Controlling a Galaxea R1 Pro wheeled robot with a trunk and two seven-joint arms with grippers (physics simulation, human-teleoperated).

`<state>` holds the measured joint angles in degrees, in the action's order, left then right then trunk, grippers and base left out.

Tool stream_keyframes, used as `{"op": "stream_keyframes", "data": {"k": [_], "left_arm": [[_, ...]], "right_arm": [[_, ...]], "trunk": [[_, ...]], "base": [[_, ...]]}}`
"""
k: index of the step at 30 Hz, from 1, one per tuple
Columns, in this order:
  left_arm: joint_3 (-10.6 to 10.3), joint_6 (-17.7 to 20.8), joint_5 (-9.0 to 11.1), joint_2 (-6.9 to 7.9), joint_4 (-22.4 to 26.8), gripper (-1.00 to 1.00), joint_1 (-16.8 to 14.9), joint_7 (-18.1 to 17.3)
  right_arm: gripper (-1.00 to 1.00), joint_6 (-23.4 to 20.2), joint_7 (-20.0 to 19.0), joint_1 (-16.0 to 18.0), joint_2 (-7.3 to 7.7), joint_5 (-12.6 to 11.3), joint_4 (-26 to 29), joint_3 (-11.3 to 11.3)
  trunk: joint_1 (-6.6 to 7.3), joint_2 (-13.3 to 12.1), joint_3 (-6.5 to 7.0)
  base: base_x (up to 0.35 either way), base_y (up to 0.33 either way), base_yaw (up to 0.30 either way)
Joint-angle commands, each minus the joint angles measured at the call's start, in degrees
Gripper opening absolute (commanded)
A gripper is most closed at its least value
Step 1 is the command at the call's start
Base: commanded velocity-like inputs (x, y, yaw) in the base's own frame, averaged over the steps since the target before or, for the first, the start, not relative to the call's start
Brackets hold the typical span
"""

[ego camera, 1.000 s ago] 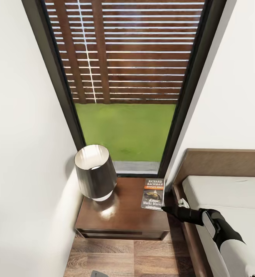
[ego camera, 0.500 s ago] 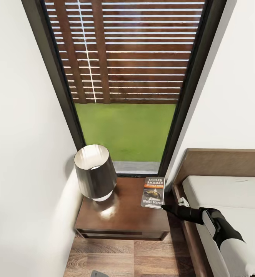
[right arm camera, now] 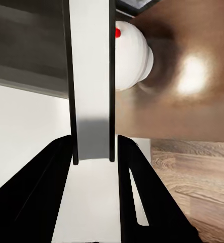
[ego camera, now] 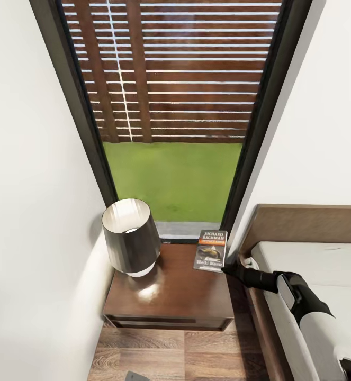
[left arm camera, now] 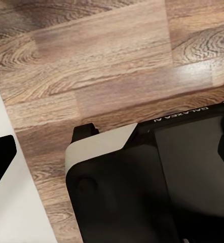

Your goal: In the bedroom, move the book from the bed onto either nightstand, and place the two sandals side by side next to the bed.

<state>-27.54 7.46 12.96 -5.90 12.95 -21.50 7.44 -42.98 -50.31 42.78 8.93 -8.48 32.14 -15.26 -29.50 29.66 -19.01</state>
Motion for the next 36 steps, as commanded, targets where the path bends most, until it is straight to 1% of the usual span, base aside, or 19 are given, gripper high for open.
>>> {"op": "stream_keyframes", "data": {"k": [1,12,25,30,36], "left_arm": [[-0.5,0.3,0.6,0.02,0.1,1.0,0.0,0.4],[-0.5,0.3,0.5,0.09,0.1,1.0,0.0,0.4],[-0.5,0.3,0.5,0.02,0.1,1.0,0.0,0.4],[-0.5,0.3,0.5,0.04,0.1,1.0,0.0,0.4],[-0.5,0.3,0.5,0.02,0.1,1.0,0.0,0.5]], "right_arm": [[-1.0,-0.2,-0.1,0.2,0.0,0.1,0.0,-0.1],[-1.0,-0.2,0.1,2.4,0.3,0.3,0.0,-0.1],[-1.0,-0.2,0.4,4.0,0.7,0.6,0.0,-0.2],[-1.0,-0.1,0.4,4.5,1.09,0.6,0.0,-0.2],[-1.0,-0.1,0.5,5.1,1.43,0.6,-0.1,-0.2]], "trunk": [[-0.02,0.1,-0.08],[-0.02,0.1,-0.08],[-0.02,0.1,-0.08],[-0.02,0.1,-0.08],[-1.34,2.5,-1.16]], "base": [[0.0,0.0,0.0],[0.0,0.0,0.0],[0.0,0.0,0.0],[0.0,0.0,0.0],[0.0,0.0,0.0]]}}
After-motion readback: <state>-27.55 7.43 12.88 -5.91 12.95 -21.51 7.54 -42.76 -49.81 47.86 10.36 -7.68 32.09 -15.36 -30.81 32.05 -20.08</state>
